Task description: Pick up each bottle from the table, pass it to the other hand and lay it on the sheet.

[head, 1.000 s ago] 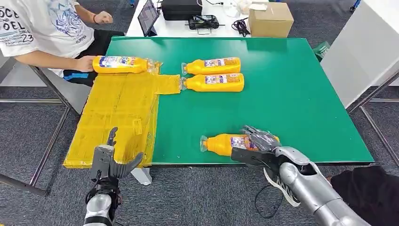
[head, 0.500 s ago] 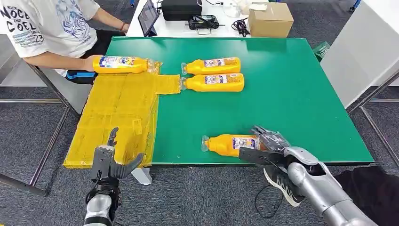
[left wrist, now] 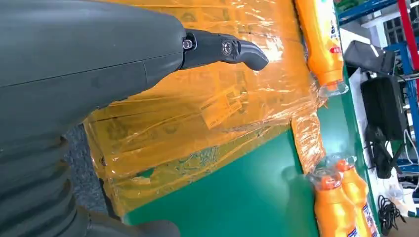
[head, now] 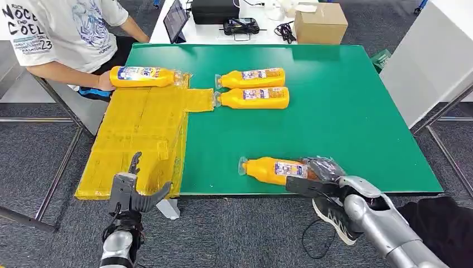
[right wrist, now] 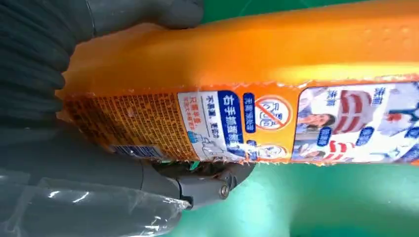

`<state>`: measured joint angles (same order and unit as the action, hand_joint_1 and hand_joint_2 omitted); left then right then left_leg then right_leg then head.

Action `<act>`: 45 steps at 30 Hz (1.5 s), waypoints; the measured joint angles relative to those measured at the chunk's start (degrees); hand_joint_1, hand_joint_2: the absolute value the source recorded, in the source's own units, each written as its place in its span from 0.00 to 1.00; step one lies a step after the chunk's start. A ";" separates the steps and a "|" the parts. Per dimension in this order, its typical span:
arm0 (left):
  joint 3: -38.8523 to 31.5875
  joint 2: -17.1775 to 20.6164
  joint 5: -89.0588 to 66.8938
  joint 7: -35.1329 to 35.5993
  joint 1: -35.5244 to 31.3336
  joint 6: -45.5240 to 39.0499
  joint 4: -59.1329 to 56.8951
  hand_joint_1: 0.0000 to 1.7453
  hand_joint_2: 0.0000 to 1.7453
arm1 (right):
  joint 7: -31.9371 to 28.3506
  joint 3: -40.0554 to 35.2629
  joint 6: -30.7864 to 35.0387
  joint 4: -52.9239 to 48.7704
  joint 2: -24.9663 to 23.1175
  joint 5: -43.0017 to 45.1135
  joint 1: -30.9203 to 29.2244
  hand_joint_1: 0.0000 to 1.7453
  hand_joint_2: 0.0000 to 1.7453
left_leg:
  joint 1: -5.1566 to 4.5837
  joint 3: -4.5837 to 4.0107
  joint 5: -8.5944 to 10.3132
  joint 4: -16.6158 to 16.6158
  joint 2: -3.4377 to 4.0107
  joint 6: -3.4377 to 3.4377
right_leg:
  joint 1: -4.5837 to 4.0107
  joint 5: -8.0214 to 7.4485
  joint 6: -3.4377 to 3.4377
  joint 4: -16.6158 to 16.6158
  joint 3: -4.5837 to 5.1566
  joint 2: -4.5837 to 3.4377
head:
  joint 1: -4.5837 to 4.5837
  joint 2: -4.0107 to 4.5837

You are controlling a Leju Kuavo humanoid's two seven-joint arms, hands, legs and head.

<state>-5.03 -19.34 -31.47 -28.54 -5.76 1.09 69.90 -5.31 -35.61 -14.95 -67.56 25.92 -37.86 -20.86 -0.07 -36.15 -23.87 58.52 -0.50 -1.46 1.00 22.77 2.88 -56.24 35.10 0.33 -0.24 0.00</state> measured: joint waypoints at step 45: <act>21.24 2.27 47.87 7.74 7.07 25.35 9.05 0.00 1.00 | -27.34 32.33 17.35 -20.95 -42.99 3.26 24.53 1.00 1.00 | 0.08 -0.15 -0.08 -0.04 0.01 0.02 | -0.03 0.06 -0.04 0.07 0.12 0.03 | -0.02 0.00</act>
<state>16.21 -17.07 16.39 -20.81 1.31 26.45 78.95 -32.65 -3.28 2.40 -88.51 -17.07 -34.60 3.67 0.01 -36.30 -23.95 58.48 -0.49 -1.45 0.97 22.83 2.84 -56.16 35.22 0.35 -0.26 0.00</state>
